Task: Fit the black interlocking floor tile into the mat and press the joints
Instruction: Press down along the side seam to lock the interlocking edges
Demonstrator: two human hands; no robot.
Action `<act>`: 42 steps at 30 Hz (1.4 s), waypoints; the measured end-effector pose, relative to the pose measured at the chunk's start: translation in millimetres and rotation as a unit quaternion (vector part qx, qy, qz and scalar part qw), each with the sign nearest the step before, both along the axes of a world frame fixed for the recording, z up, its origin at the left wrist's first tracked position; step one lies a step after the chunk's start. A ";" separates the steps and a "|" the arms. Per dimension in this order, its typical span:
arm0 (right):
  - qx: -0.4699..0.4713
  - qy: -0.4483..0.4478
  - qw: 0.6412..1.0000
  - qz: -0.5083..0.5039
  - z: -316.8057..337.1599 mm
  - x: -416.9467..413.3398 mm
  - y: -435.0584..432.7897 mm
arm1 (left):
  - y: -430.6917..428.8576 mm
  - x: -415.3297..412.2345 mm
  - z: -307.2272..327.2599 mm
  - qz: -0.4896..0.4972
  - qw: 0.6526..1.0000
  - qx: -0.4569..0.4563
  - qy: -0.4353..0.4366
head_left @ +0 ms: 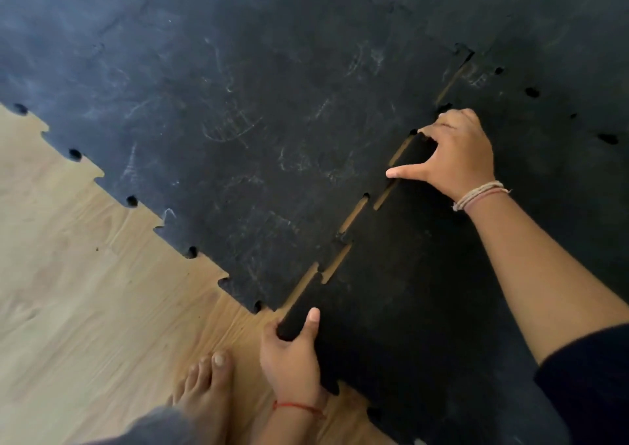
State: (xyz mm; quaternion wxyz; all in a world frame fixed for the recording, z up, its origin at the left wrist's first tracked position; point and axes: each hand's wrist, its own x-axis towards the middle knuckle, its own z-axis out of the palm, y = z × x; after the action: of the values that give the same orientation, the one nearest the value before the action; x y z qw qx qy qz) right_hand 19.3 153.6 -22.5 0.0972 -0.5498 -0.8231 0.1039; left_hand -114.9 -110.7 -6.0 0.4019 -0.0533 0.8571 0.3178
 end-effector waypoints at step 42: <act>-0.037 -0.007 0.999 -0.008 -12.2 -65.8 -93.7 | 9.4 -1.1 -45.7 -0.541 0.768 0.020 0.343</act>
State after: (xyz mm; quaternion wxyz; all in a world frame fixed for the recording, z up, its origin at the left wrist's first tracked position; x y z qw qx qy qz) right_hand -46.5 59.9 -34.7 0.0722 -0.5604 -0.8148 0.1298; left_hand -116.0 -101.2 -51.8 0.1877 0.5400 0.8181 0.0619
